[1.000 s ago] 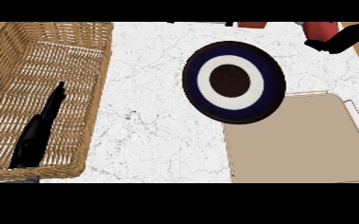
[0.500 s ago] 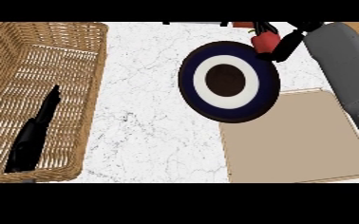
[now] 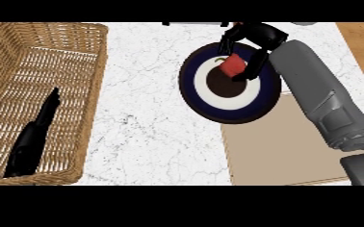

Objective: Pick the bell pepper from the tray and place it in the plate

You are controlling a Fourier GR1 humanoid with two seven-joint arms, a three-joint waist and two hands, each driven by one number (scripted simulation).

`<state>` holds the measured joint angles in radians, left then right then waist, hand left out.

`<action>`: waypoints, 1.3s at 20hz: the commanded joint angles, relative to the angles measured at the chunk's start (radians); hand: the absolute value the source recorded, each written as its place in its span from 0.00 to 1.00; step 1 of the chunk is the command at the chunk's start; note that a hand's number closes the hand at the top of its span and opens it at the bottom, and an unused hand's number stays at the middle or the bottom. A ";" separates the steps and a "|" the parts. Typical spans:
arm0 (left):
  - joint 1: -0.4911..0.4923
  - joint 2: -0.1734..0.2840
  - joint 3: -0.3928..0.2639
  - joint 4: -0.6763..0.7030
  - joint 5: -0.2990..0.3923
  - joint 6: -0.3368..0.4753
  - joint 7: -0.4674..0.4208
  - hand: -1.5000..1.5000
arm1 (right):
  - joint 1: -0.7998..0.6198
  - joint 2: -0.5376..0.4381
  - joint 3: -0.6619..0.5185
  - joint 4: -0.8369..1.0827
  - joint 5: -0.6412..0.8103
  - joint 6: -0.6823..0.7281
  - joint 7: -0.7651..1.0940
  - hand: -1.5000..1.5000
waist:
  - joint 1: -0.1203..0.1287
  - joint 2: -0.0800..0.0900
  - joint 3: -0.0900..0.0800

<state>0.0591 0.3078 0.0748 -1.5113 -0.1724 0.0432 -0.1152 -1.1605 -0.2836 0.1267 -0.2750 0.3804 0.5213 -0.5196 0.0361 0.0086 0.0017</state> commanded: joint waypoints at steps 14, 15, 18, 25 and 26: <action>0.007 -0.007 -0.013 -0.015 -0.021 -0.013 0.005 0.50 | -0.038 -0.095 -0.305 0.160 -0.240 -0.040 0.153 0.00 | 0.013 0.012 0.000; 0.007 0.003 -0.002 -0.035 -0.001 -0.028 0.011 0.50 | -0.060 -0.088 -0.338 0.172 -0.271 -0.076 0.190 0.00 | 0.020 0.012 0.000; -0.028 -0.010 -0.022 -0.036 -0.011 -0.017 0.036 0.50 | 0.003 -0.169 -0.388 0.204 -0.322 0.042 0.157 0.00 | 0.022 0.022 0.002; -0.046 -0.024 -0.027 0.003 -0.009 -0.018 0.009 0.50 | 0.088 -0.294 -0.438 0.198 -0.369 0.176 0.094 0.00 | 0.043 0.039 0.004; -0.057 -0.011 -0.028 -0.016 -0.013 -0.025 0.007 0.50 | 0.088 -0.279 -0.443 0.189 -0.372 0.143 0.075 0.00 | 0.058 0.044 0.005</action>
<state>0.0148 0.2936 0.0594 -1.5243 -0.1834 0.0340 -0.0963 -1.1017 -0.5180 -0.2884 -0.0801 0.0334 0.6299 -0.4089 0.0750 0.0410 0.0069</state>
